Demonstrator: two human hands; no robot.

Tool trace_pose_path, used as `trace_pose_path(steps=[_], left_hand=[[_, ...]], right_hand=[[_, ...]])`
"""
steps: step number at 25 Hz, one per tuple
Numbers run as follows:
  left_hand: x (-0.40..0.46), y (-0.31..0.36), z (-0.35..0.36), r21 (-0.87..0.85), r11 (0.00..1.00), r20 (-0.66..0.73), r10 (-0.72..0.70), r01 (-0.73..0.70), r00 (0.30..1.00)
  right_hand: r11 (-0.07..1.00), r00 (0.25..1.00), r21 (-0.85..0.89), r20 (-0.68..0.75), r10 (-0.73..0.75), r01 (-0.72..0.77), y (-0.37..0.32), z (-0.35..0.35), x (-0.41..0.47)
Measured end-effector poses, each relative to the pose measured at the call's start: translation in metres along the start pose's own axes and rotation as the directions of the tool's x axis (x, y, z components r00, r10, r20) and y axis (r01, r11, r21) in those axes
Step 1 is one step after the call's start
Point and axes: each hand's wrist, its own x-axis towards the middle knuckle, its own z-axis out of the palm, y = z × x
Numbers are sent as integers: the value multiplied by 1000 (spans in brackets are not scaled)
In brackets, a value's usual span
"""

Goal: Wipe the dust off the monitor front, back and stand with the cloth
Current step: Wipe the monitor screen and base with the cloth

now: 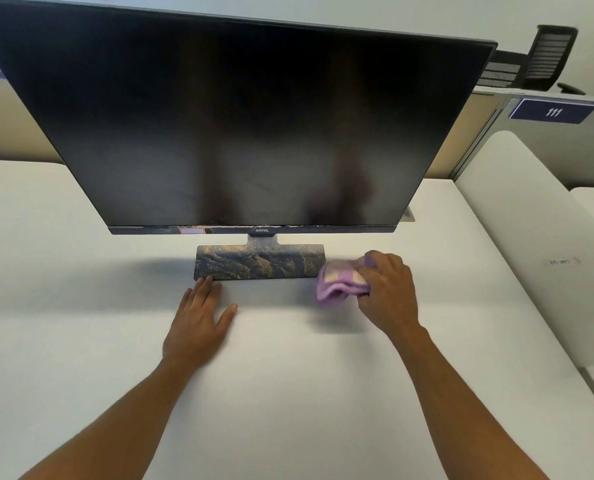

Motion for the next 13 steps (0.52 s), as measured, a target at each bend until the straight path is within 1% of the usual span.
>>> trace_pose_path(steps=[1, 2, 3, 4, 5, 6, 7, 8, 9, 10, 11, 13], left_hand=[[0, 0, 0, -1, 1000, 1, 0, 0, 1000], [0, -1, 1, -1, 1000, 0, -1, 1, 1000], [0, -1, 1, 0, 1000, 0, -3, 3, 1000], [0, -1, 1, 1, 1000, 0, -5, 5, 1000], [0, -1, 1, 0, 1000, 1, -6, 6, 1000], [0, -1, 2, -1, 1000, 0, -5, 5, 1000], [0, -1, 2, -1, 1000, -2, -5, 5, 1000], [0, -1, 1, -1, 1000, -2, -5, 5, 1000], [0, -1, 1, -1, 1000, 1, -6, 6, 1000], [1, -1, 2, 0, 1000, 3, -7, 7, 1000], [1, -1, 2, 1, 1000, 4, -7, 7, 1000], [0, -2, 2, 3, 1000, 5, -7, 7, 1000]], right_hand=[[1000, 997, 14, -75, 6, -5, 0, 0, 2], [997, 989, 64, -143, 40, -31, 0, -1, 3], [981, 970, 173, -210, 126, -90, -1, -1, 4], [924, 929, 337, -252, 273, -180, -1, -1, 3], [819, 850, 505, -272, 451, -273, -1, -1, 2], [681, 737, 642, -259, 625, -352, -2, -2, 3], [504, 606, 768, -194, 771, -395, -1, -2, 5], [304, 493, 878, -91, 865, -371, 1, -1, 7], [134, 429, 950, 0, 903, -283, 2, 0, 8], [16, 406, 982, 63, 912, -187, 5, 3, 8], [-58, 410, 989, 110, 905, -138, 7, 5, 8], [-70, 405, 966, 170, 898, -250, 7, 6, 12]])
